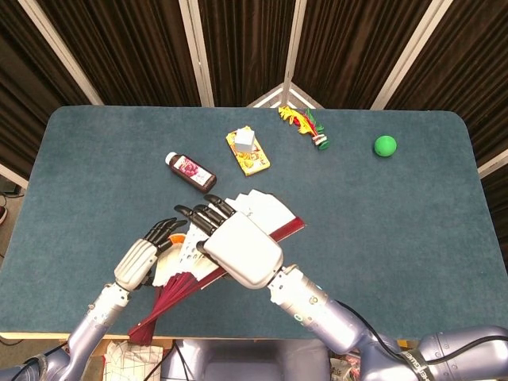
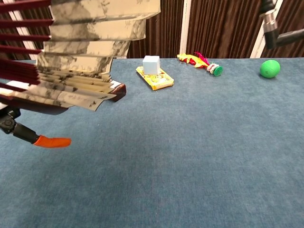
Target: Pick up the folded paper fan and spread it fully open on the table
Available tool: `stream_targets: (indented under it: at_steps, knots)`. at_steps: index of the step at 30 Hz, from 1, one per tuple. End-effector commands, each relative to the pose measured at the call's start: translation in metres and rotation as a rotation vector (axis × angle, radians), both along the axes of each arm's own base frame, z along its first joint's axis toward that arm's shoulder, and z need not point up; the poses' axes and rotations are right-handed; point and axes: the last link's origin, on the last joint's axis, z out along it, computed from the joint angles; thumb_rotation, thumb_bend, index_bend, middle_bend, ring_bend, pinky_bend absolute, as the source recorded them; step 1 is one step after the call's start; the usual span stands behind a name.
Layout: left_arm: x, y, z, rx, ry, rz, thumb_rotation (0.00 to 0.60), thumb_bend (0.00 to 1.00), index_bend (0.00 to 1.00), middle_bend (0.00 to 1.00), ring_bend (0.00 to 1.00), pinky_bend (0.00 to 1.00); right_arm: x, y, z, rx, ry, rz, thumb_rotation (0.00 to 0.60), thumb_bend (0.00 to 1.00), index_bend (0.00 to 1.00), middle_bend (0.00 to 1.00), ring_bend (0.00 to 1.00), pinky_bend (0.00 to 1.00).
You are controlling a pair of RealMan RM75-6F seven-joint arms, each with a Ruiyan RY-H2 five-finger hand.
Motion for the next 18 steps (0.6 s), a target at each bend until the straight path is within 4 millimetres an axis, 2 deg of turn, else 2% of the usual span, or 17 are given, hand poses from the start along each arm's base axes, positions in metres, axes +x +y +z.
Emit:
stream_targets:
  at_steps: [1,15,18]
  knots:
    - [-0.001,-0.001,0.002,0.035,-0.001,-0.012,0.6,0.35,0.38,0.12,0.0,0.03,-0.004,-0.002,0.005,-0.007,-0.01,-0.015,0.6,0.4,0.83,0.15,0.22,0.16]
    - [-0.006,0.004,0.012,0.073,-0.053,0.004,0.6,0.35,0.37,0.11,0.0,0.03,-0.019,-0.01,0.005,-0.009,-0.002,-0.053,0.6,0.4,0.83,0.15,0.22,0.16]
    - [-0.006,0.004,0.012,0.085,-0.056,-0.001,0.6,0.35,0.4,0.12,0.0,0.03,-0.021,-0.011,0.004,-0.009,-0.003,-0.058,0.6,0.4,0.83,0.15,0.22,0.16]
